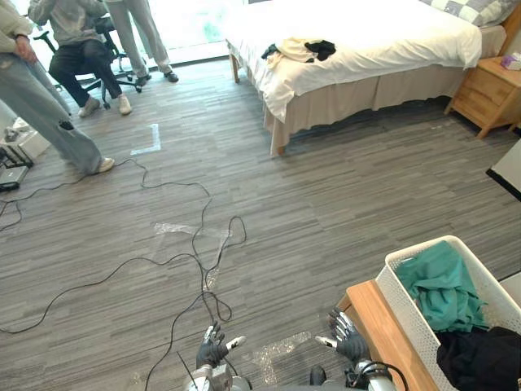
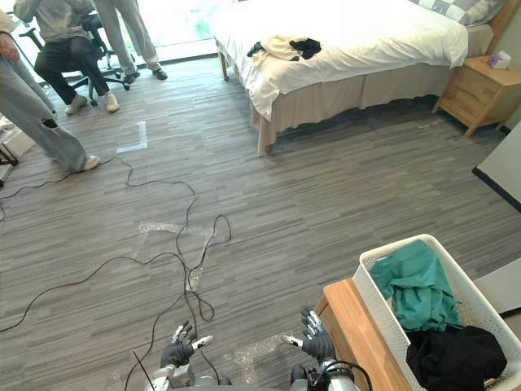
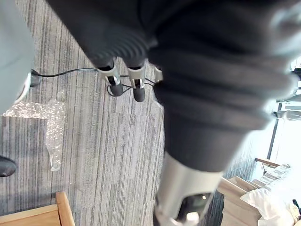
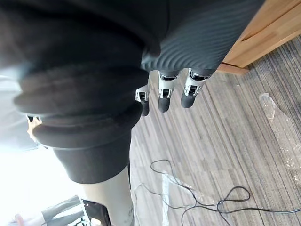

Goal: Tidy the bed and pick cloth on bed and put in laundry

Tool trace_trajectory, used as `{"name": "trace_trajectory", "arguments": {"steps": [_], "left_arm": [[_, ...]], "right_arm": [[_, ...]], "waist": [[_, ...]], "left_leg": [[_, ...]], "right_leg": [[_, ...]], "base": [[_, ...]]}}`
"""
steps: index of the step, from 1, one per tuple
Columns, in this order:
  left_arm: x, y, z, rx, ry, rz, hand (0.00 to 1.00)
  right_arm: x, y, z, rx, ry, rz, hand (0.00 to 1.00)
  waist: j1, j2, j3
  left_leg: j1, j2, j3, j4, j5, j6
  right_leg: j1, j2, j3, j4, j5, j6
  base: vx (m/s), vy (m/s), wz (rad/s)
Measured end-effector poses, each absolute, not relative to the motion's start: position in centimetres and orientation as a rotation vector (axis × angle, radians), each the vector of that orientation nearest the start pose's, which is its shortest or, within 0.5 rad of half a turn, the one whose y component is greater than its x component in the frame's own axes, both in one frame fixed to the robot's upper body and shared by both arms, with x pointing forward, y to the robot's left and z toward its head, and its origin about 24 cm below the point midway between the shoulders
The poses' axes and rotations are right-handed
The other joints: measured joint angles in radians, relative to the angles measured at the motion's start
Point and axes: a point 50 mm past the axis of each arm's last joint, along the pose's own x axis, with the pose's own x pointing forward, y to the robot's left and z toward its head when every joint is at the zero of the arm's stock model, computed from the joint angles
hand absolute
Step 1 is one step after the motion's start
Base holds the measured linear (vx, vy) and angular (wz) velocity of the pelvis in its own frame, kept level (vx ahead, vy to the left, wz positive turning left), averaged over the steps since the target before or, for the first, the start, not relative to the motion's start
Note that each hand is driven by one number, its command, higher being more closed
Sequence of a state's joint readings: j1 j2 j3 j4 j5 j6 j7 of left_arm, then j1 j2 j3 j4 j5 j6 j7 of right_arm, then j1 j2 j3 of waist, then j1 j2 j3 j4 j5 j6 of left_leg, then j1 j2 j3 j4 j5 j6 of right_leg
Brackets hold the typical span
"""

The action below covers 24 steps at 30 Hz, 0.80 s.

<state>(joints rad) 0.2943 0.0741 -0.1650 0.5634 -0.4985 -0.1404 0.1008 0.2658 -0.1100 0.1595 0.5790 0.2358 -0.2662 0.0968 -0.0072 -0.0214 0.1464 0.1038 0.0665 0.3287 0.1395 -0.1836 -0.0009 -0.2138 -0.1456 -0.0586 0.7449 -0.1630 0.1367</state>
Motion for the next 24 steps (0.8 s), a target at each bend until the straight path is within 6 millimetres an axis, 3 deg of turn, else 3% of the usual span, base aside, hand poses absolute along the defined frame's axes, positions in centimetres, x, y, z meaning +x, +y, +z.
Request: {"name": "trace_trajectory", "arguments": {"steps": [2,3,5,6,7,8,9,10,11,12,13,14,15,16,17,18,19,20,21,22,23,24], "left_arm": [[11.2,16.9,-12.0,-0.307,0.743,0.242,0.0],[11.2,16.7,-12.1,-0.315,0.743,0.246,0.0],[11.2,16.9,-12.1,-0.317,0.745,0.266,0.0],[11.4,17.1,-12.0,-0.316,0.739,0.27,0.0],[11.9,17.1,-11.8,-0.321,0.727,0.269,0.0],[12.1,17.1,-11.8,-0.32,0.722,0.266,0.0],[12.1,17.3,-11.8,-0.319,0.72,0.263,0.0],[11.6,17.4,-11.9,-0.322,0.727,0.263,0.0],[11.4,17.5,-12.0,-0.318,0.732,0.262,0.0],[10.6,17.5,-12.3,-0.315,0.748,0.273,0.0],[9.7,17.2,-12.6,-0.324,0.762,0.291,0.0],[9.1,16.8,-12.7,-0.326,0.769,0.293,0.0],[8.5,16.3,-12.8,-0.32,0.768,0.286,0.0],[8.4,16.0,-12.8,-0.314,0.773,0.279,0.0],[8.6,16.0,-12.8,-0.314,0.771,0.279,0.0],[8.8,16.0,-12.7,-0.32,0.76,0.266,0.0],[9.0,15.9,-12.7,-0.328,0.749,0.249,0.0],[9.0,15.8,-12.7,-0.334,0.745,0.239,0.0],[9.4,15.7,-12.6,-0.329,0.733,0.21,0.0],[9.7,16.0,-12.3,-0.323,0.715,0.185,0.0],[10.0,16.2,-12.0,-0.318,0.695,0.16,0.0],[10.1,15.9,-12.0,-0.33,0.688,0.154,0.0]], "right_arm": [[12.6,-15.5,-10.9,0.163,0.593,0.045,0.0],[12.3,-15.6,-11.0,0.161,0.599,0.041,0.0],[12.2,-15.7,-11.0,0.18,0.599,0.034,0.0],[12.4,-15.9,-10.9,0.183,0.584,0.028,0.0],[12.7,-16.4,-10.6,0.183,0.556,0.016,0.0],[12.7,-16.7,-10.4,0.187,0.545,0.008,0.0],[12.6,-16.9,-10.4,0.191,0.537,-0.002,0.0],[12.0,-17.0,-10.6,0.211,0.547,-0.023,0.0],[11.6,-17.0,-10.7,0.219,0.556,-0.03,0.0],[10.5,-16.8,-11.0,0.227,0.585,-0.045,0.0],[9.5,-17.0,-11.3,0.229,0.611,-0.079,0.0],[9.3,-17.3,-11.2,0.238,0.605,-0.103,0.0],[9.6,-18.0,-10.4,0.228,0.57,-0.106,0.0],[10.2,-18.5,-10.2,0.22,0.558,-0.119,0.0],[10.4,-18.5,-10.2,0.22,0.558,-0.118,0.0],[11.1,-18.4,-10.1,0.222,0.551,-0.121,0.0],[11.2,-18.5,-10.1,0.227,0.547,-0.126,0.0],[11.4,-18.4,-10.1,0.235,0.547,-0.132,0.0],[11.6,-18.7,-10.2,0.244,0.547,-0.145,0.0],[11.9,-19.2,-10.3,0.246,0.543,-0.164,0.0],[12.6,-19.7,-10.0,0.261,0.515,-0.183,0.0],[13.1,-20.1,-9.6,0.258,0.491,-0.177,0.0]], "waist": [[-0.031,-0.035,0.006],[-0.032,-0.022,0.013],[-0.033,-0.021,0.011],[-0.04,-0.004,0.015],[-0.048,0.024,0.026],[-0.053,0.035,0.033],[-0.061,0.036,0.037],[-0.058,0.014,0.043],[-0.058,0.0,0.05],[-0.059,-0.019,0.055],[-0.062,-0.006,0.052],[-0.063,0.011,0.046],[-0.064,0.055,0.026],[-0.059,0.065,0.027],[-0.059,0.064,0.028],[-0.058,0.074,0.035],[-0.062,0.072,0.05],[-0.049,0.075,0.064],[-0.042,0.077,0.068],[-0.034,0.066,0.066],[-0.022,0.065,0.069],[-0.018,0.081,0.075]], "left_leg": [[0.076,-0.037,-0.068,-0.027,-0.004,0.014],[0.094,-0.036,-0.078,-0.036,-0.003,0.014],[0.121,-0.016,-0.109,-0.03,-0.007,0.006],[0.122,0.022,-0.139,-0.033,-0.008,0.005],[0.123,0.074,-0.166,-0.038,-0.012,-0.001],[0.124,0.098,-0.182,-0.041,-0.013,-0.003],[0.133,0.116,-0.196,-0.057,-0.014,-0.005],[0.159,0.101,-0.189,-0.075,-0.022,-0.019],[0.176,0.087,-0.185,-0.075,-0.031,-0.034],[0.227,0.067,-0.178,-0.082,-0.065,-0.077],[0.291,0.08,-0.172,-0.099,-0.097,-0.088],[0.301,0.092,-0.164,-0.094,-0.11,-0.069],[0.301,0.12,-0.156,-0.06,-0.137,-0.015],[0.252,0.142,-0.141,0.074,-0.125,0.007],[0.214,0.155,-0.137,0.158,-0.111,0.023],[0.09,0.218,-0.159,0.419,-0.009,0.041],[0.0,0.27,-0.179,0.623,0.142,0.008],[-0.057,0.289,-0.193,0.746,0.157,-0.023],[-0.115,0.274,-0.19,0.817,0.117,-0.029],[-0.163,0.229,-0.175,0.834,0.078,-0.028],[-0.21,0.17,-0.128,0.772,0.031,-0.028],[-0.234,0.171,-0.11,0.723,0.011,-0.041]], "right_leg": [[-0.045,-0.071,-0.031,0.209,0.126,-0.004],[-0.058,-0.078,-0.034,0.246,0.159,-0.008],[-0.069,-0.08,-0.079,0.236,0.02,-0.037],[-0.07,-0.043,-0.122,0.122,-0.041,-0.053],[-0.07,0.021,-0.154,-0.05,-0.04,-0.06],[-0.07,0.05,-0.162,-0.156,-0.025,-0.054],[-0.069,0.077,-0.159,-0.385,0.051,-0.035],[-0.072,0.062,-0.144,-0.569,0.143,-0.001],[-0.076,0.046,-0.126,-0.603,0.159,0.007],[-0.068,0.016,-0.111,-0.61,0.165,0.001],[-0.071,0.021,-0.114,-0.529,0.256,-0.044],[-0.088,0.03,-0.131,-0.477,0.255,-0.047],[-0.118,0.043,-0.164,-0.404,0.232,-0.082],[-0.119,0.056,-0.176,-0.379,0.215,-0.117],[-0.11,0.062,-0.176,-0.388,0.209,-0.126],[-0.049,0.1,-0.191,-0.448,0.201,-0.138],[0.009,0.133,-0.188,-0.489,0.184,-0.155],[0.062,0.166,-0.182,-0.531,0.182,-0.164],[0.117,0.186,-0.16,-0.6,0.181,-0.166],[0.168,0.192,-0.131,-0.687,0.181,-0.165],[0.239,0.2,-0.089,-0.78,0.155,-0.134],[0.222,0.211,-0.076,-0.714,0.164,-0.176]], "base": [[0.21,0.063,0.84],[0.32,0.037,0.57],[0.28,-0.019,0.47],[0.28,-0.099,0.65],[0.34,-0.13,0.68],[0.3,-0.149,0.59],[0.35,-0.195,0.4],[0.38,-0.222,0.3],[0.42,-0.271,0.25],[0.44,-0.289,0.18],[0.41,-0.281,0.15],[0.4,-0.266,-0.1],[0.38,-0.264,-0.3],[0.44,-0.361,-0.36],[0.43,-0.405,-0.29],[0.44,-0.386,-0.12],[0.38,-0.277,-0.21],[0.36,-0.203,-0.31],[0.24,-0.139,-0.45],[0.3,-0.195,-0.65],[0.17,-0.121,-0.76],[0.31,-0.163,-0.94]]}}
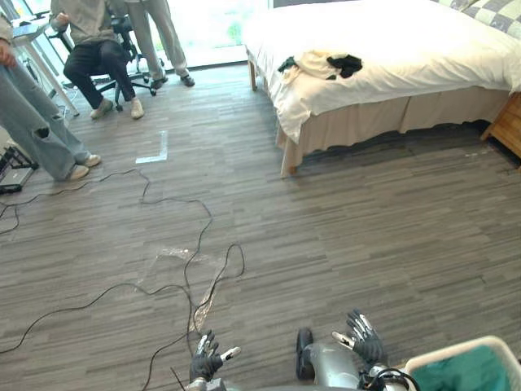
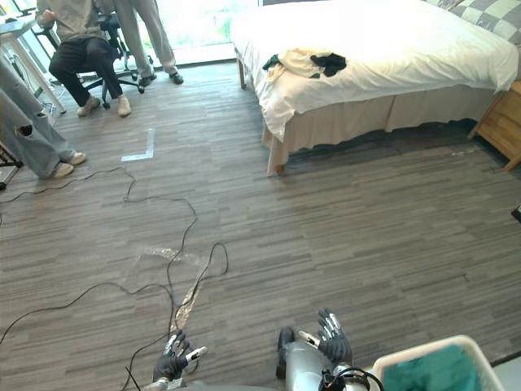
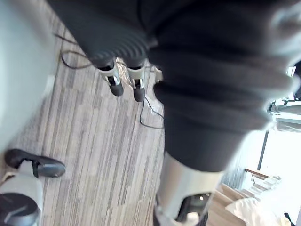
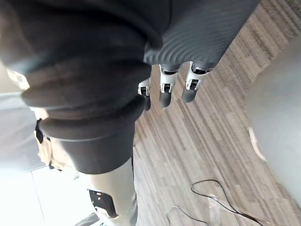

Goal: Tidy the bed and pick cloth on bed and put in laundry

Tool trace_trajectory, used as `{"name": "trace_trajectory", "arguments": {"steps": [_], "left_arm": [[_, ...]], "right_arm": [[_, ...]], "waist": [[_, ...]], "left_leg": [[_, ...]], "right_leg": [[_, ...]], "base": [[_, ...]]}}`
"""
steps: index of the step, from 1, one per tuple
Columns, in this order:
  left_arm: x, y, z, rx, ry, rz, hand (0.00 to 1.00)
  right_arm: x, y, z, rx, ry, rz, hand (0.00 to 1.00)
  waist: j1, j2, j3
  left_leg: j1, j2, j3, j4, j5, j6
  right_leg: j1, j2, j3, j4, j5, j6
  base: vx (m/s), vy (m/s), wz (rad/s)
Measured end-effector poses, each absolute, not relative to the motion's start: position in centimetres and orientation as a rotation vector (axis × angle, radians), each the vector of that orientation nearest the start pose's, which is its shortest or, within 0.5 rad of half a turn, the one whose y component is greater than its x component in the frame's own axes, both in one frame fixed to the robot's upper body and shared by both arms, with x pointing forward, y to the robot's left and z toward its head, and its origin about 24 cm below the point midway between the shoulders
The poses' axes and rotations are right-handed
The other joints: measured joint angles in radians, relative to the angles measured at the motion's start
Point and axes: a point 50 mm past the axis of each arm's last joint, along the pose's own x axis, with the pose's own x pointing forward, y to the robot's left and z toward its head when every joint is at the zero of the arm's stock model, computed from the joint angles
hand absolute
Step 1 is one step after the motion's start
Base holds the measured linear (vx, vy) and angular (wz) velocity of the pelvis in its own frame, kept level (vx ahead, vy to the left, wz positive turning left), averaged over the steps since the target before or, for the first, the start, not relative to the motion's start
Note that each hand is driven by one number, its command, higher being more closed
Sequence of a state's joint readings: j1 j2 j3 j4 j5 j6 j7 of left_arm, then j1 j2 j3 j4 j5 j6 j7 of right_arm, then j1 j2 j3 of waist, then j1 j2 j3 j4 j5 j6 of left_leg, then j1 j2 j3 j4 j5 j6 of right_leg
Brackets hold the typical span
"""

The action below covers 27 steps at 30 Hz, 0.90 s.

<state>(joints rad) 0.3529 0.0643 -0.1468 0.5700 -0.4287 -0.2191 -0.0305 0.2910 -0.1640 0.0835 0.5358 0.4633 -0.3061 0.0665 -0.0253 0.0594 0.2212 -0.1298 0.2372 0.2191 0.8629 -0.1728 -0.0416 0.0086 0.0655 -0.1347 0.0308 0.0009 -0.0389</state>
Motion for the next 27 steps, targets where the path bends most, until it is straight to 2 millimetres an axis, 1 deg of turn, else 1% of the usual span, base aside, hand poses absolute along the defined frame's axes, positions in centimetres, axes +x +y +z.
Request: {"name": "trace_trajectory", "arguments": {"steps": [1,2,3,4,5,6,7,9,10,11,12,13,14,15,16,17,18,19,20,21,22,23,24,25,26,27], "left_arm": [[9.8,16.5,-11.8,-0.316,0.683,0.148,0.0],[9.7,16.3,-11.9,-0.321,0.697,0.136,0.0],[9.8,16.2,-11.8,-0.324,0.693,0.136,0.0],[9.8,16.2,-11.8,-0.329,0.693,0.136,0.0],[10.1,16.0,-11.7,-0.339,0.683,0.131,0.0],[10.3,15.9,-11.6,-0.345,0.677,0.128,0.0],[10.3,15.6,-11.4,-0.363,0.672,0.124,0.0],[10.2,15.4,-11.5,-0.389,0.673,0.126,0.0],[10.2,15.1,-11.5,-0.399,0.684,0.117,0.0],[10.2,14.9,-11.5,-0.404,0.686,0.113,0.0],[10.1,14.8,-11.6,-0.417,0.693,0.116,0.0],[9.9,15.0,-11.7,-0.416,0.711,0.125,0.0],[9.7,15.5,-11.7,-0.402,0.717,0.124,0.0],[9.8,15.4,-11.9,-0.395,0.734,0.123,0.0],[9.8,16.1,-11.9,-0.369,0.742,0.132,0.0],[9.9,16.5,-11.9,-0.349,0.746,0.132,0.0],[9.9,16.6,-11.9,-0.339,0.748,0.138,0.0],[10.1,16.7,-11.9,-0.337,0.741,0.138,0.0],[10.2,16.7,-11.9,-0.334,0.739,0.137,0.0],[10.4,17.0,-11.8,-0.324,0.735,0.135,0.0],[10.5,17.2,-11.7,-0.314,0.732,0.132,0.0],[10.5,17.4,-11.6,-0.297,0.728,0.127,0.0],[10.6,17.5,-11.6,-0.291,0.727,0.125,0.0],[10.6,17.7,-11.6,-0.27,0.727,0.119,0.0],[10.2,17.7,-11.7,-0.257,0.734,0.117,0.0],[9.8,17.8,-11.7,-0.247,0.739,0.117,0.0]], "right_arm": [[13.6,-20.2,-9.4,0.258,0.474,-0.166,0.0],[13.5,-20.3,-9.4,0.259,0.477,-0.16,0.0],[13.5,-20.3,-9.4,0.26,0.474,-0.156,0.0],[13.4,-20.3,-9.4,0.265,0.476,-0.147,0.0],[12.9,-20.3,-9.5,0.267,0.484,-0.147,0.0],[12.6,-20.2,-9.6,0.267,0.493,-0.147,0.0],[11.8,-20.1,-9.9,0.267,0.514,-0.149,0.0],[10.6,-20.0,-10.3,0.243,0.55,-0.127,0.0],[10.5,-20.1,-10.3,0.222,0.555,-0.106,0.0],[10.6,-20.2,-10.2,0.207,0.554,-0.095,0.0],[10.8,-20.3,-10.2,0.19,0.552,-0.075,0.0],[10.9,-19.8,-10.3,0.194,0.555,-0.067,0.0],[10.6,-19.6,-10.4,0.2,0.563,-0.069,0.0],[10.6,-19.7,-10.4,0.198,0.564,-0.07,0.0],[10.7,-18.9,-10.8,0.217,0.579,-0.062,0.0],[10.6,-18.3,-11.0,0.23,0.587,-0.056,0.0],[10.4,-17.7,-11.1,0.237,0.595,-0.049,0.0],[10.4,-17.0,-11.1,0.242,0.6,-0.036,0.0],[10.6,-16.7,-11.1,0.248,0.596,-0.03,0.0],[10.9,-16.4,-11.0,0.248,0.59,-0.02,0.0],[11.0,-16.4,-11.0,0.244,0.586,-0.024,0.0],[11.0,-16.5,-10.9,0.26,0.58,-0.047,0.0],[11.0,-16.6,-10.8,0.267,0.577,-0.055,0.0],[10.8,-16.6,-10.5,0.28,0.563,-0.072,0.0],[10.7,-16.5,-10.3,0.295,0.552,-0.08,0.0],[10.5,-16.4,-10.2,0.308,0.547,-0.087,0.0]], "waist": [[0.003,-0.012,0.006],[-0.002,0.0,0.009],[-0.001,-0.003,0.009],[0.005,-0.013,0.008],[0.001,-0.014,0.008],[-0.004,-0.013,0.008],[-0.01,-0.005,0.003],[-0.01,0.001,-0.001],[-0.011,0.008,-0.007],[-0.011,0.014,-0.014],[-0.01,0.013,-0.027],[-0.011,-0.026,-0.057],[-0.01,-0.042,-0.082],[-0.004,-0.048,-0.089],[-0.013,-0.082,-0.095],[-0.018,-0.075,-0.099],[-0.019,-0.08,-0.096],[-0.016,-0.075,-0.092],[-0.016,-0.066,-0.085],[-0.022,-0.069,-0.076],[-0.037,-0.061,-0.069],[-0.049,-0.064,-0.068],[-0.049,-0.067,-0.066],[-0.049,-0.073,-0.064],[-0.048,-0.087,-0.064],[-0.047,-0.096,-0.061]], "left_leg": [[-0.01,-0.039,0.018,-0.137,-0.016,-0.029],[-0.01,-0.052,0.008,-0.314,-0.015,-0.031],[-0.016,-0.064,0.009,-0.403,-0.011,-0.036],[-0.022,-0.082,0.021,-0.586,0.026,-0.056],[-0.038,-0.077,0.034,-0.713,0.071,-0.088],[-0.054,-0.069,0.035,-0.747,0.087,-0.107],[-0.076,-0.046,0.053,-0.784,0.116,-0.111],[-0.075,-0.027,0.097,-0.81,0.14,-0.11],[-0.065,-0.029,0.099,-0.813,0.14,-0.11],[-0.061,-0.03,0.098,-0.811,0.14,-0.11],[-0.047,-0.047,0.091,-0.799,0.16,-0.083],[-0.035,-0.101,0.084,-0.758,0.185,-0.043],[-0.019,-0.131,0.084,-0.75,0.183,-0.039],[0.014,-0.161,0.092,-0.74,0.233,0.035],[0.055,-0.204,0.095,-0.728,0.199,0.073],[0.105,-0.218,0.096,-0.733,0.178,0.076],[0.155,-0.223,0.093,-0.738,0.153,0.083],[0.216,-0.221,0.084,-0.765,0.127,0.082],[0.242,-0.217,0.08,-0.781,0.117,0.084],[0.286,-0.201,0.066,-0.802,0.102,0.078],[0.339,-0.167,0.045,-0.82,0.076,0.063],[0.365,-0.146,0.028,-0.828,0.053,0.048],[0.371,-0.143,0.025,-0.83,0.047,0.046],[0.386,-0.141,0.022,-0.833,0.021,0.027],[0.411,-0.157,0.031,-0.833,-0.006,0.009],[0.431,-0.168,0.033,-0.833,-0.023,-0.004]], "right_leg": [[-0.014,-0.009,0.033,0.059,0.008,-0.034],[0.003,0.009,0.063,0.058,-0.011,-0.045],[0.006,0.013,0.082,0.057,-0.018,-0.047],[0.015,0.015,0.117,0.048,-0.022,-0.052],[0.023,0.022,0.134,0.037,-0.032,-0.054],[0.026,0.027,0.138,0.038,-0.042,-0.051],[0.04,0.039,0.144,0.042,-0.069,-0.039],[0.07,0.046,0.172,0.079,-0.125,-0.028],[0.095,0.045,0.196,0.098,-0.163,-0.008],[0.103,0.044,0.208,0.111,-0.187,-0.002],[0.109,0.026,0.226,0.156,-0.254,0.006],[0.11,-0.028,0.237,0.211,-0.323,0.028],[0.113,-0.063,0.231,0.249,-0.349,0.059],[0.027,-0.107,0.172,0.507,-0.37,0.092],[-0.065,-0.179,0.101,0.749,-0.312,0.138],[-0.103,-0.224,0.069,0.888,-0.246,0.142],[-0.127,-0.247,0.04,0.946,-0.258,0.121],[-0.165,-0.255,0.001,0.943,-0.28,0.098],[-0.185,-0.254,-0.018,0.924,-0.29,0.101],[-0.197,-0.241,-0.055,0.858,-0.301,0.1],[-0.228,-0.209,-0.104,0.709,-0.297,0.096],[-0.258,-0.183,-0.136,0.539,-0.254,0.096],[-0.265,-0.178,-0.141,0.493,-0.233,0.097],[-0.287,-0.166,-0.145,0.265,-0.124,0.108],[-0.314,-0.176,-0.137,0.125,-0.038,0.132],[-0.329,-0.185,-0.132,0.104,-0.016,0.134]], "base": [[0.23,-0.085,-0.9],[0.34,-0.087,-0.91],[0.22,-0.017,-0.98],[0.33,0.009,-0.91],[0.36,0.042,-0.76],[0.45,0.091,-0.43],[0.44,0.145,-0.28],[0.4,0.164,-0.34],[0.34,0.164,-0.38],[0.45,0.242,-0.51],[0.45,0.3,-0.49],[0.61,0.381,-0.42],[0.64,0.367,-0.41],[0.64,0.336,-0.25],[0.5,0.274,-0.12],[0.5,0.282,0.15],[0.52,0.26,0.11],[0.51,0.229,0.05],[0.39,0.146,0.11],[0.49,0.087,0.37],[0.58,0.055,0.56],[0.48,0.032,0.5],[0.39,-0.015,0.36],[0.41,-0.06,0.19],[0.66,-0.105,0.2],[0.74,-0.147,0.2]]}}
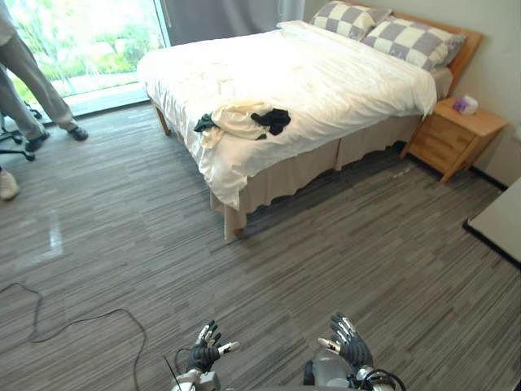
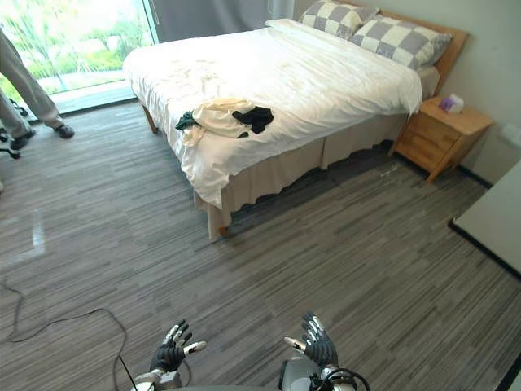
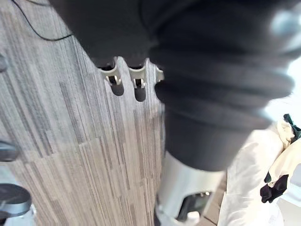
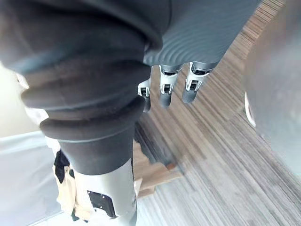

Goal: Tidy the bed and pick cloth on bed and put in laundry

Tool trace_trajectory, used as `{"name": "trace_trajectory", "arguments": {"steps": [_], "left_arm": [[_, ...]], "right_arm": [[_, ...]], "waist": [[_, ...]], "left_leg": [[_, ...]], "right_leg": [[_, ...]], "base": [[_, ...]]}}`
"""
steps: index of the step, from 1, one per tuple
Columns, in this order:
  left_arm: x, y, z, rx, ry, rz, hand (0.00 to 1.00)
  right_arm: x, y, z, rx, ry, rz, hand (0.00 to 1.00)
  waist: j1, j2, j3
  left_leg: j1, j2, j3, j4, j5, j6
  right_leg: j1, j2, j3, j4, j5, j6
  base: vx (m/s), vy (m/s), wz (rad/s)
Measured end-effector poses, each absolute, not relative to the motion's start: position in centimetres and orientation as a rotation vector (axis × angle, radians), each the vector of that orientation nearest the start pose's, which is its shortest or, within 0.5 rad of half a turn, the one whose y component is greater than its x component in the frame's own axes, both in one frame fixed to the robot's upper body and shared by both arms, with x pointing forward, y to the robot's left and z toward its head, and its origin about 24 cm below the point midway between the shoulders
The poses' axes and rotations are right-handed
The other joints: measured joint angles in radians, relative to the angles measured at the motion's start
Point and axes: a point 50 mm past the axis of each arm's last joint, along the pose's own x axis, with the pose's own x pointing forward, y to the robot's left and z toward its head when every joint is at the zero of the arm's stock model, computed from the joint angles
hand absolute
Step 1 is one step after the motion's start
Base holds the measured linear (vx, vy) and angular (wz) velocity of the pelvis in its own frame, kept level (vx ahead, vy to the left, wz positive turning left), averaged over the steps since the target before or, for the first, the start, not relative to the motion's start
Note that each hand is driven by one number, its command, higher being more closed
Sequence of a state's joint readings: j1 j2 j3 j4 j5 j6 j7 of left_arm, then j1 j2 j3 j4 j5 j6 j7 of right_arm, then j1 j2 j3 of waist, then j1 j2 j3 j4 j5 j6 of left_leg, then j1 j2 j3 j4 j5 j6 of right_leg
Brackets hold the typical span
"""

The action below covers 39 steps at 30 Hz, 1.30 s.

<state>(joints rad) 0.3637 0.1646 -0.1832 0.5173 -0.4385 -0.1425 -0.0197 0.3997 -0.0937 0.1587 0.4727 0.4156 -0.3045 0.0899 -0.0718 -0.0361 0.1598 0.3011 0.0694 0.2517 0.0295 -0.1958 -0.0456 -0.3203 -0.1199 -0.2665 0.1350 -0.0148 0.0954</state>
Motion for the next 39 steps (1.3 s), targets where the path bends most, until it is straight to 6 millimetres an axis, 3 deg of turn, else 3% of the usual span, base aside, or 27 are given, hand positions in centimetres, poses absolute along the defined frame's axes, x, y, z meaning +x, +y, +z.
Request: {"name": "trace_trajectory", "arguments": {"steps": [1,2,3,4,6,7,9,10,12,14,16,17,20,21,23,24,26,28,30,32,33,34,35,36,39], "left_arm": [[9.1,18.1,-11.7,-0.231,0.739,0.132,0.0],[8.2,18.4,-11.6,-0.231,0.739,0.165,0.0],[7.9,18.1,-11.7,-0.242,0.742,0.176,0.0],[7.9,18.0,-11.7,-0.251,0.739,0.192,0.0],[8.9,17.7,-11.4,-0.273,0.707,0.194,0.0],[9.6,17.3,-11.3,-0.318,0.685,0.2,0.0],[10.6,17.1,-11.0,-0.357,0.655,0.203,0.0],[10.8,17.2,-10.9,-0.362,0.649,0.204,0.0],[10.7,17.1,-10.9,-0.377,0.646,0.192,0.0],[10.9,17.0,-10.8,-0.382,0.643,0.189,0.0],[10.8,16.6,-10.9,-0.404,0.657,0.192,0.0],[10.8,16.4,-10.9,-0.411,0.66,0.191,0.0],[10.9,15.2,-11.0,-0.449,0.673,0.179,0.0],[10.7,14.9,-11.2,-0.451,0.685,0.17,0.0],[10.4,15.6,-11.4,-0.425,0.704,0.177,0.0],[10.5,15.6,-11.4,-0.417,0.707,0.171,0.0],[11.0,15.4,-11.6,-0.37,0.718,0.12,0.0],[11.0,15.7,-11.7,-0.316,0.729,0.078,0.0],[11.0,16.7,-11.9,-0.269,0.742,0.048,0.0],[11.6,17.3,-11.9,-0.239,0.74,0.023,0.0],[11.5,17.8,-11.9,-0.222,0.746,0.005,0.0],[10.6,18.6,-12.0,-0.19,0.766,0.003,0.0],[10.1,19.0,-12.3,-0.18,0.786,0.014,0.0],[8.9,18.6,-12.7,-0.195,0.823,0.029,0.0],[7.0,17.7,-13.1,-0.261,0.852,0.052,0.0]], "right_arm": [[9.9,-16.1,-10.1,0.325,0.552,-0.095,0.0],[9.3,-16.1,-10.0,0.321,0.558,-0.09,0.0],[9.3,-16.5,-9.9,0.314,0.554,-0.093,0.0],[9.9,-16.6,-9.6,0.309,0.531,-0.084,0.0],[10.9,-16.9,-9.2,0.297,0.5,-0.061,0.0],[11.0,-17.4,-9.0,0.276,0.493,-0.048,0.0],[11.4,-17.7,-8.9,0.266,0.488,-0.043,0.0],[11.9,-17.8,-8.8,0.261,0.477,-0.029,0.0],[12.4,-18.0,-8.6,0.24,0.459,0.004,0.0],[12.8,-17.7,-8.4,0.222,0.449,0.051,0.0],[13.0,-17.5,-8.4,0.201,0.452,0.09,0.0],[13.0,-17.4,-8.4,0.201,0.455,0.094,0.0],[12.5,-17.2,-8.1,0.188,0.459,0.109,0.0],[12.1,-17.3,-8.3,0.186,0.476,0.095,0.0],[12.1,-16.8,-8.6,0.154,0.487,0.108,0.0],[12.3,-16.7,-8.6,0.147,0.484,0.114,0.0],[13.7,-16.7,-8.0,0.104,0.436,0.091,0.0],[14.1,-16.2,-7.9,0.07,0.415,0.07,0.0],[14.7,-16.1,-7.4,0.037,0.371,0.03,0.0],[15.6,-16.3,-6.0,-0.016,0.294,-0.035,0.0],[16.0,-16.4,-4.9,-0.052,0.236,-0.101,0.0],[16.2,-16.1,-3.6,-0.091,0.168,-0.159,0.0],[16.4,-16.1,-2.8,-0.113,0.129,-0.181,0.0],[17.0,-16.3,-1.2,-0.171,0.05,-0.219,0.0],[18.1,-17.4,3.9,-0.3,-0.188,-0.294,0.0]], "waist": [[-0.003,-0.008,0.0],[-0.006,0.007,-0.005],[-0.005,0.017,-0.015],[0.006,0.036,-0.021],[0.004,0.068,-0.009],[0.005,0.092,0.004],[0.006,0.107,0.013],[0.004,0.091,0.018],[0.017,0.09,0.018],[0.036,0.089,0.019],[0.034,0.088,0.019],[0.034,0.088,0.019],[0.033,0.095,0.013],[0.032,0.096,0.006],[0.031,0.039,-0.031],[0.032,0.032,-0.033],[0.018,0.04,-0.024],[-0.001,0.034,-0.011],[-0.013,0.045,-0.004],[-0.026,0.039,-0.005],[-0.024,0.023,-0.011],[-0.005,-0.025,-0.013],[0.006,-0.043,-0.02],[0.023,-0.014,-0.031],[0.033,0.027,-0.044]], "left_leg": [[0.057,-0.013,0.001,-0.003,-0.04,-0.021],[0.122,-0.002,0.002,-0.006,-0.084,-0.044],[0.14,0.012,0.009,0.0,-0.09,-0.044],[0.119,0.031,0.035,0.115,-0.088,-0.041],[-0.026,0.124,0.019,0.486,-0.034,0.011],[-0.146,0.207,0.005,0.742,0.047,-0.011],[-0.261,0.265,0.021,0.906,0.035,-0.01],[-0.304,0.258,0.052,0.899,0.031,-0.011],[-0.358,0.243,0.1,0.801,0.021,-0.026],[-0.398,0.212,0.143,0.619,0.025,-0.03],[-0.405,0.165,0.227,0.312,0.056,-0.064],[-0.405,0.156,0.253,0.251,0.08,-0.062],[-0.407,0.143,0.368,0.119,0.193,-0.003],[-0.401,0.124,0.359,0.089,0.268,0.071],[-0.381,0.035,0.353,0.092,0.203,0.1],[-0.375,0.014,0.346,0.092,0.19,0.107],[-0.306,-0.042,0.272,0.069,0.154,0.128],[-0.238,-0.055,0.185,0.069,0.117,0.13],[-0.188,-0.05,0.095,0.062,0.099,0.122],[-0.183,-0.049,-0.003,0.044,0.1,0.115],[-0.174,-0.06,-0.036,0.035,0.095,0.092],[-0.142,-0.092,-0.047,0.025,0.086,0.076],[-0.124,-0.099,-0.049,0.021,0.077,0.066],[-0.12,-0.073,-0.029,0.026,0.076,0.056],[-0.14,-0.026,0.016,0.042,0.059,0.031]], "right_leg": [[-0.004,-0.017,0.005,0.005,0.009,-0.012],[0.001,-0.009,0.007,0.054,0.081,-0.085],[-0.007,-0.001,-0.007,0.107,0.097,-0.105],[-0.016,0.001,-0.019,0.174,0.108,-0.126],[0.044,0.031,-0.037,0.16,0.083,-0.162],[0.11,0.07,-0.048,0.11,0.068,-0.182],[0.216,0.096,-0.05,0.047,0.042,-0.184],[0.271,0.092,-0.036,0.017,0.025,-0.176],[0.338,0.091,-0.007,-0.024,-0.003,-0.173],[0.382,0.087,0.017,-0.057,-0.012,-0.154],[0.438,0.078,0.012,-0.089,-0.027,-0.136],[0.452,0.077,0.007,-0.099,-0.031,-0.129],[0.514,0.076,-0.031,-0.112,-0.088,-0.08],[0.544,0.067,-0.041,-0.099,-0.127,-0.051],[0.538,-0.027,-0.066,-0.023,-0.189,0.009],[0.52,-0.056,-0.066,0.039,-0.203,0.03],[0.383,-0.141,-0.044,0.465,-0.214,0.041],[0.34,-0.125,0.0,0.593,-0.261,0.022],[0.283,-0.083,0.025,0.563,-0.293,-0.005],[0.22,-0.039,0.087,0.443,-0.29,-0.007],[0.19,-0.026,0.134,0.304,-0.219,0.007],[0.183,-0.047,0.169,0.189,-0.03,-0.004],[0.185,-0.057,0.164,0.201,-0.049,-0.014],[0.2,-0.043,0.154,0.184,-0.047,-0.019],[0.241,0.004,0.128,0.068,-0.021,-0.033]], "base": [[0.87,-0.173,0.16],[0.77,-0.155,0.08],[0.76,-0.154,-0.16],[0.64,-0.226,-0.22],[0.58,-0.269,-0.07],[0.45,-0.171,0.05],[0.59,-0.156,-0.07],[0.5,-0.12,-0.25],[0.49,-0.095,-0.49],[0.46,-0.038,-0.41],[0.42,0.076,-0.09],[0.43,0.139,0.09],[0.45,0.227,0.33],[0.45,0.304,0.55],[0.52,0.332,0.44],[0.48,0.308,0.42],[0.44,0.309,0.87],[0.42,0.16,1.39],[0.4,0.037,1.56],[0.33,-0.052,1.59],[0.39,-0.118,1.2],[0.36,-0.135,0.91],[0.43,-0.175,0.29],[0.27,-0.117,0.07],[0.27,-0.08,0.01]]}}
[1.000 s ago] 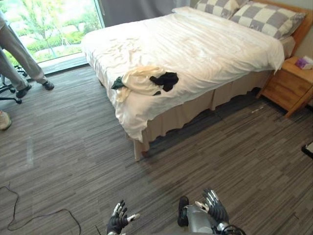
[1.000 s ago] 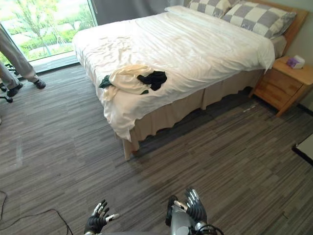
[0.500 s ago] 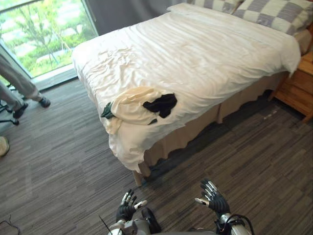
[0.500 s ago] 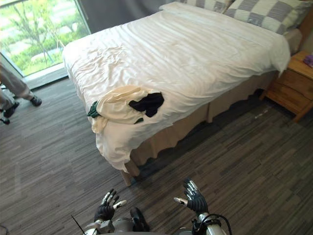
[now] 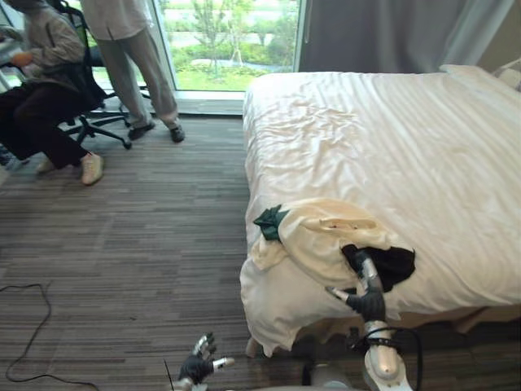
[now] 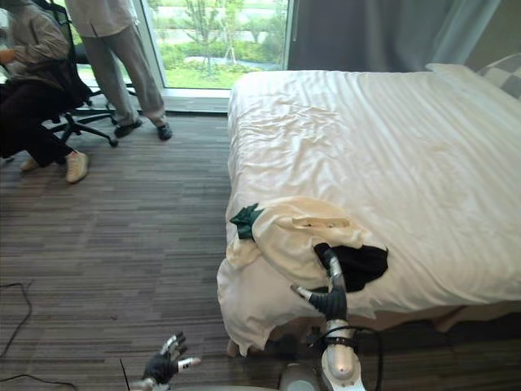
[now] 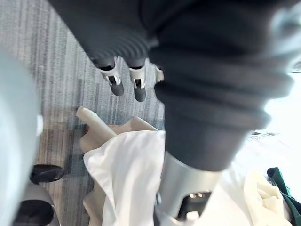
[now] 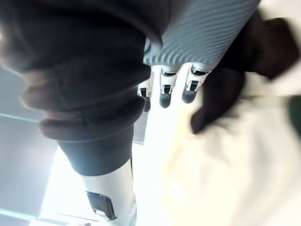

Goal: Tidy the bed and pick cloth on bed and put in laundry

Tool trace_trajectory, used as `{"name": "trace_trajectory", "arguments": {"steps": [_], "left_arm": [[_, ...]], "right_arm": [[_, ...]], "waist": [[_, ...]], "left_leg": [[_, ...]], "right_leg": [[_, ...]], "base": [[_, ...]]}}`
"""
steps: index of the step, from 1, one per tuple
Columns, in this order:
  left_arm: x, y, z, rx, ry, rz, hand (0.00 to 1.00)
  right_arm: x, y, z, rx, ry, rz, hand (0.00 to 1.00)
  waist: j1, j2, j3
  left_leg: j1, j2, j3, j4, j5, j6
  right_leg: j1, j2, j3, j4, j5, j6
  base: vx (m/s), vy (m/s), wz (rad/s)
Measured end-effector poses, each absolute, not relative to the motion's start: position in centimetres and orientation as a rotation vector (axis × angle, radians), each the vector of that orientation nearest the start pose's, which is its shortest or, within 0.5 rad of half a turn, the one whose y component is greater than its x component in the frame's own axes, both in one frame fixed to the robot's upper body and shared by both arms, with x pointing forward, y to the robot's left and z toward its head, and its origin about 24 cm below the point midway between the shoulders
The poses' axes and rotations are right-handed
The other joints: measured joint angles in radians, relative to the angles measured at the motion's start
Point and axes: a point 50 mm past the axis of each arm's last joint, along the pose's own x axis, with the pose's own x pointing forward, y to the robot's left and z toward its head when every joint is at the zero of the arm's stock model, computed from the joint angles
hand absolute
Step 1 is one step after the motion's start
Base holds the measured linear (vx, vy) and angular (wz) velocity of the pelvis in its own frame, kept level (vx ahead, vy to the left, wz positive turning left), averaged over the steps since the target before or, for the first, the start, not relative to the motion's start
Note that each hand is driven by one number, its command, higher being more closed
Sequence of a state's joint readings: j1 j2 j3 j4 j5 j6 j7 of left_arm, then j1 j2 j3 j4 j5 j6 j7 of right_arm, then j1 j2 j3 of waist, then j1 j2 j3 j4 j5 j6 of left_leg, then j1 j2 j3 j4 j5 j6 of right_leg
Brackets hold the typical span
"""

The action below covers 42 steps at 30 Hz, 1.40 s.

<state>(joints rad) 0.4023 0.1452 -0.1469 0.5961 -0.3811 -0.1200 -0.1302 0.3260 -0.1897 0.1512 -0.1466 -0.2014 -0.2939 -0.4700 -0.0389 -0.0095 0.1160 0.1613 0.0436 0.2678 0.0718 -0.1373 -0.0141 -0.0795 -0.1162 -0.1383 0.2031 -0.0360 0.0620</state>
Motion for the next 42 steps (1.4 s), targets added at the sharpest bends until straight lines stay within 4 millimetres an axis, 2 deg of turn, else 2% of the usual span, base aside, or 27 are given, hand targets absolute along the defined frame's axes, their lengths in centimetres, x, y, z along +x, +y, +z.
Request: {"name": "trace_trajectory", "arguments": {"steps": [2,4,6,10,12,14,16,19,23,25,27,36,37,42], "left_arm": [[6.6,18.2,-13.2,-0.275,0.853,0.089,0.0],[6.1,18.6,-13.5,-0.278,0.869,0.108,0.0],[5.8,18.9,-13.7,-0.268,0.881,0.116,0.0],[5.9,19.6,-13.8,-0.236,0.883,0.102,0.0],[5.9,19.7,-13.8,-0.234,0.886,0.087,0.0],[6.4,19.9,-13.9,-0.209,0.889,0.068,0.0],[6.7,20.1,-13.8,-0.193,0.891,0.047,0.0],[7.7,20.7,-13.6,-0.172,0.88,0.032,0.0],[10.0,21.6,-13.0,-0.14,0.844,0.019,0.0],[12.5,21.6,-12.1,-0.134,0.772,0.004,0.0],[14.0,21.4,-11.1,-0.13,0.704,-0.009,0.0],[17.7,21.5,-8.6,-0.107,0.575,-0.031,0.0],[17.8,21.6,-8.4,-0.108,0.563,-0.032,0.0],[18.4,21.4,-8.0,-0.112,0.554,-0.048,0.0]], "right_arm": [[18.7,-18.4,7.0,-0.356,-0.312,-0.318,0.0],[19.1,-18.7,8.9,-0.388,-0.387,-0.288,0.0],[19.2,-18.5,9.9,-0.418,-0.415,-0.226,0.0],[20.1,-16.6,8.6,-0.491,-0.315,-0.023,0.0],[20.9,-16.4,7.6,-0.534,-0.259,0.029,0.0],[22.2,-17.1,5.0,-0.606,-0.123,0.055,0.0],[23.0,-18.3,2.8,-0.705,-0.009,0.054,0.0],[24.1,-19.9,1.7,-0.821,0.066,0.033,0.0],[27.4,-21.7,3.8,-0.886,0.02,-0.107,0.0],[29.2,-23.4,5.7,-0.94,0.0,-0.201,0.0],[30.1,-24.7,7.2,-0.975,-0.007,-0.253,0.0],[32.5,-26.2,10.5,-1.046,-0.022,-0.238,0.0],[32.8,-26.4,10.8,-1.062,-0.015,-0.219,1.0],[33.4,-27.1,11.4,-1.054,0.011,-0.198,1.0]], "waist": [[0.0,-0.006,-0.001],[-0.004,-0.013,-0.005],[-0.004,-0.02,-0.011],[0.003,-0.023,-0.014],[0.003,-0.021,-0.015],[0.004,-0.017,-0.016],[0.023,-0.014,-0.014],[0.029,-0.007,-0.012],[0.029,0.009,0.036],[0.029,0.026,0.099],[0.03,0.039,0.138],[0.032,0.058,0.271],[0.032,0.063,0.283],[0.036,0.072,0.291]], "left_leg": [[0.016,0.02,0.037,0.0,-0.003,-0.008],[0.026,0.025,0.042,0.0,-0.005,-0.01],[0.024,0.025,0.044,-0.001,-0.006,-0.012],[0.004,0.024,0.048,-0.006,-0.009,-0.017],[-0.003,0.025,0.045,-0.009,-0.009,-0.017],[-0.009,0.026,0.041,-0.025,-0.007,-0.022],[-0.031,0.025,0.042,-0.035,0.0,-0.032],[-0.08,0.024,0.032,-0.036,0.009,-0.037],[-0.155,0.018,0.024,-0.036,0.039,-0.03],[-0.173,0.013,0.004,-0.034,0.064,-0.024],[-0.2,0.013,-0.005,-0.024,0.067,-0.026],[-0.278,0.005,-0.021,0.026,0.063,-0.018],[-0.291,0.005,-0.023,0.037,0.059,-0.012],[-0.306,0.005,-0.034,0.046,0.055,-0.007]], "right_leg": [[0.041,0.027,0.003,-0.069,0.023,-0.008],[0.07,0.035,0.006,-0.115,0.04,-0.008],[0.078,0.039,0.007,-0.148,0.055,-0.006],[0.097,0.044,-0.002,-0.232,0.104,-0.008],[0.102,0.044,-0.011,-0.255,0.119,-0.006],[0.111,0.047,-0.029,-0.288,0.141,-0.009],[0.101,0.048,-0.031,-0.302,0.156,-0.016],[0.058,0.044,-0.044,-0.302,0.162,-0.016],[-0.014,0.039,-0.049,-0.301,0.187,-0.021],[-0.033,0.034,-0.054,-0.301,0.207,-0.03],[-0.052,0.033,-0.057,-0.301,0.214,-0.03],[-0.105,0.019,-0.058,-0.29,0.232,-0.032],[-0.106,0.019,-0.058,-0.29,0.233,-0.032],[-0.116,0.018,-0.06,-0.282,0.232,-0.032]], "base": [[0.18,-0.058,-0.2],[0.1,-0.023,-0.16],[0.02,0.008,-0.13],[-0.05,0.003,0.02],[-0.1,-0.034,0.11],[-0.13,-0.056,0.2],[-0.16,-0.059,0.04],[-0.11,-0.049,0.09],[-0.11,-0.051,0.06],[-0.03,-0.02,0.18],[-0.04,-0.006,0.12],[-0.04,0.017,0.05],[-0.05,0.018,0.02],[-0.01,0.003,0.0]]}}
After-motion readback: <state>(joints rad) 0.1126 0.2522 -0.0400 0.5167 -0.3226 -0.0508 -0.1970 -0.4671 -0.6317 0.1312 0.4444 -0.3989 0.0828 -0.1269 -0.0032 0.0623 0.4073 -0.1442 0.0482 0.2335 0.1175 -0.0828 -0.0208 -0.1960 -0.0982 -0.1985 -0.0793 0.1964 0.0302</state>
